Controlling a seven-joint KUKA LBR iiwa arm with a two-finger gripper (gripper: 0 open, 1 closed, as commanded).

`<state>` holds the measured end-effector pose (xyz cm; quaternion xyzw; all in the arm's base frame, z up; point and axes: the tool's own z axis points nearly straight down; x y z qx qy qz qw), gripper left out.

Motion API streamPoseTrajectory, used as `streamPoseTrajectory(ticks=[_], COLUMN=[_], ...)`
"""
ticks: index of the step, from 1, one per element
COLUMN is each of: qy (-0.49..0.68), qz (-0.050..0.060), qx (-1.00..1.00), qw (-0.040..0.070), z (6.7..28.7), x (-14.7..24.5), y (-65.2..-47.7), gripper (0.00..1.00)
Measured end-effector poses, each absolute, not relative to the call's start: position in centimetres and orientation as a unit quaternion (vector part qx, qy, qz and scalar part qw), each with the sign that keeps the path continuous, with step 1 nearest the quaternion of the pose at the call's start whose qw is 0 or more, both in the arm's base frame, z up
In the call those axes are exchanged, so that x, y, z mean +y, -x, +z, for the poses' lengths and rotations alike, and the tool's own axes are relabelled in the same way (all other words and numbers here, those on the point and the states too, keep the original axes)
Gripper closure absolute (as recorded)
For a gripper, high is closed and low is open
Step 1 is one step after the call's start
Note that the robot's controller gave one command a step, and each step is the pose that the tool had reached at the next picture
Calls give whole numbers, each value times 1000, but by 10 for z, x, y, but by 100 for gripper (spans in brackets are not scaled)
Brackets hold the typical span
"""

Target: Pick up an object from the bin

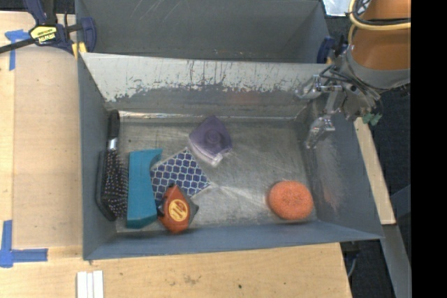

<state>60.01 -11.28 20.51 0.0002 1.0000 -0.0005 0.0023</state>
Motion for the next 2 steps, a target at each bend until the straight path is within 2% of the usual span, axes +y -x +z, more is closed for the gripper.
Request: streamPoseTrajectory(ticks=[1, 2], qy=[75, 203], qz=[-1, 1], qx=[997, 979], qw=[6, -1], z=[183, 139], x=[-112, -110], y=[-570, -528], gripper=[0, 0])
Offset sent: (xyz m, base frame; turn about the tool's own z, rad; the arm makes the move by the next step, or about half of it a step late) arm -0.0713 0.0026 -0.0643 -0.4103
